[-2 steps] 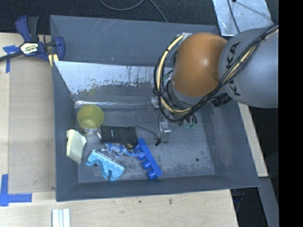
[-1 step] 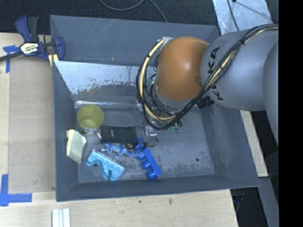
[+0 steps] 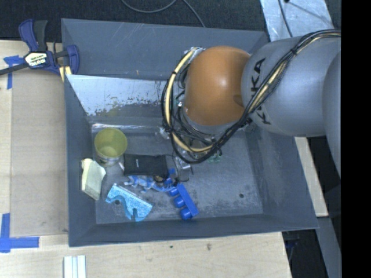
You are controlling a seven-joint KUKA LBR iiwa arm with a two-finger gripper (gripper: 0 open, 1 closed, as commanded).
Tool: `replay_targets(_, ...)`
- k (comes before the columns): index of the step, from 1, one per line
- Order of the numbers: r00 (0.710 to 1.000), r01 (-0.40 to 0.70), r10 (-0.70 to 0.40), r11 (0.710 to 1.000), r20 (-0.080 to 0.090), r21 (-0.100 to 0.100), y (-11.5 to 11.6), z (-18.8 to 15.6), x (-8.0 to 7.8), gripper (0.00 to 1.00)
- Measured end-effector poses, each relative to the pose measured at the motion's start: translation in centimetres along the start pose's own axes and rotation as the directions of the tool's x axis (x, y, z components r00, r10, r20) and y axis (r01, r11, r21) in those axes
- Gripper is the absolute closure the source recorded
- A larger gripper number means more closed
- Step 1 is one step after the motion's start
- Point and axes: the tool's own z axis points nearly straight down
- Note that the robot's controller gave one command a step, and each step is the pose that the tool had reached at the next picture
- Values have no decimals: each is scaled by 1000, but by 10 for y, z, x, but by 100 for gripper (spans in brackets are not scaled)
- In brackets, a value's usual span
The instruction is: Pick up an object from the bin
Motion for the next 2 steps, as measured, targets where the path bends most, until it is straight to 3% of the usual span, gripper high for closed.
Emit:
replay_targets(1, 980, 200, -200, 980, 10, 0, 9, 29, -1, 0)
replay_targets(2, 942, 334, -334, 943, 10, 3, 20, 88, 14, 100)
